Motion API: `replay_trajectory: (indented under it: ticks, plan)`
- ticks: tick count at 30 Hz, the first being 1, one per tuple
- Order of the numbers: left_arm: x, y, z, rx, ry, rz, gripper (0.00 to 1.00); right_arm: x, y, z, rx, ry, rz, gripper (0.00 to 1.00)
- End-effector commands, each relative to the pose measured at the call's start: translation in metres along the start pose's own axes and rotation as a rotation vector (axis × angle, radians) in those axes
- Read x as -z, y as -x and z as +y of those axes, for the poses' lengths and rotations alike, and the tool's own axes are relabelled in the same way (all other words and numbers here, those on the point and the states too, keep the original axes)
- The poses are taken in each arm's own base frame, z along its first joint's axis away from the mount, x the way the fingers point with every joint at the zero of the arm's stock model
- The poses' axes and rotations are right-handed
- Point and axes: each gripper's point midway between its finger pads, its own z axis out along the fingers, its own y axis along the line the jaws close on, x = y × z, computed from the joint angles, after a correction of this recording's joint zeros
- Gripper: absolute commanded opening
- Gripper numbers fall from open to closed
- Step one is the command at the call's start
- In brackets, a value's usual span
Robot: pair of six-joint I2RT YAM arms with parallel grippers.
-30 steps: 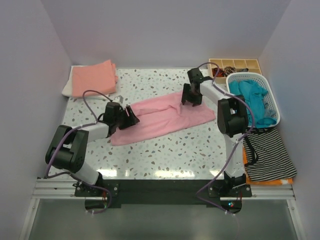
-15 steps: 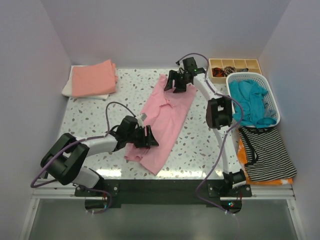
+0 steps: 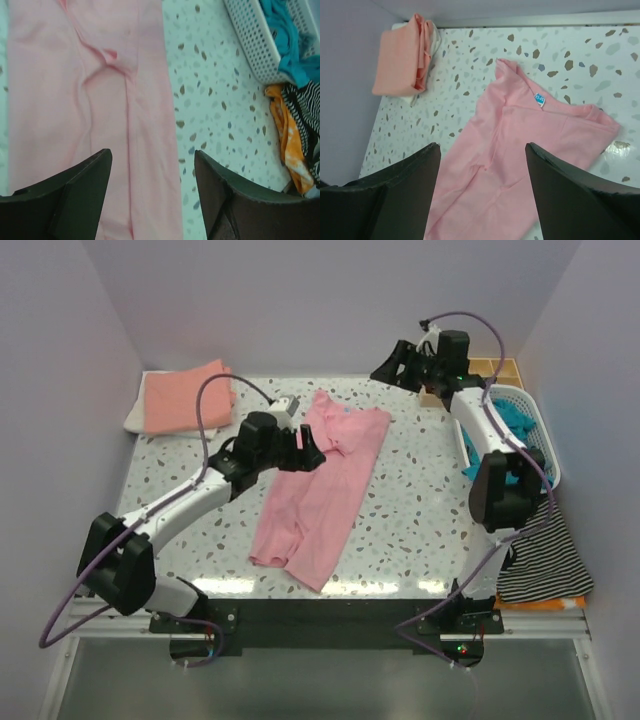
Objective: Fold and stack the t-shirts
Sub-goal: Rotate the tshirt 90 degrees
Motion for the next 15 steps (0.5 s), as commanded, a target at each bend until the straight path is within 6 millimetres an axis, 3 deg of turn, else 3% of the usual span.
replay_trajectory:
  ticks: [1, 2, 3, 4, 5, 6, 7, 9, 10, 15]
  plan:
    - [-0.046, 0.058, 0.01, -0.129, -0.014, -0.113, 0.72, 0.039, -0.009, 0.025, 0.048, -0.046, -0.079, 0.73]
    - [-0.054, 0.082, 0.002, -0.129, -0.066, -0.151, 0.72, 0.042, -0.02, 0.022, 0.038, -0.066, -0.071, 0.73]
    - [-0.066, 0.088, 0.003, -0.128, -0.093, -0.153, 0.72, 0.045, -0.045, 0.01, 0.014, -0.106, -0.036, 0.73]
    - [-0.094, 0.076, 0.017, -0.114, -0.1, -0.103, 0.72, 0.054, -0.053, 0.018, 0.02, -0.112, -0.025, 0.73]
    - [-0.1, 0.104, 0.009, -0.116, -0.158, -0.14, 0.72, 0.057, -0.063, 0.02, 0.03, -0.112, -0.01, 0.73]
    - [-0.111, 0.111, 0.01, -0.111, -0.187, -0.141, 0.72, 0.057, -0.085, 0.016, 0.024, -0.119, 0.034, 0.73]
    - [-0.134, 0.12, 0.018, -0.094, -0.212, -0.138, 0.71, 0.059, -0.103, 0.022, 0.029, -0.121, 0.085, 0.73]
    - [-0.154, 0.125, 0.014, -0.093, -0.286, -0.119, 0.71, 0.063, -0.13, 0.029, 0.056, -0.109, 0.149, 0.73]
    - [-0.176, 0.132, 0.016, -0.108, -0.304, -0.118, 0.7, 0.064, -0.149, 0.04, 0.068, -0.091, 0.201, 0.73]
    - [-0.229, 0.124, 0.033, -0.113, -0.335, -0.055, 0.7, 0.069, -0.222, 0.064, 0.069, -0.005, 0.371, 0.73]
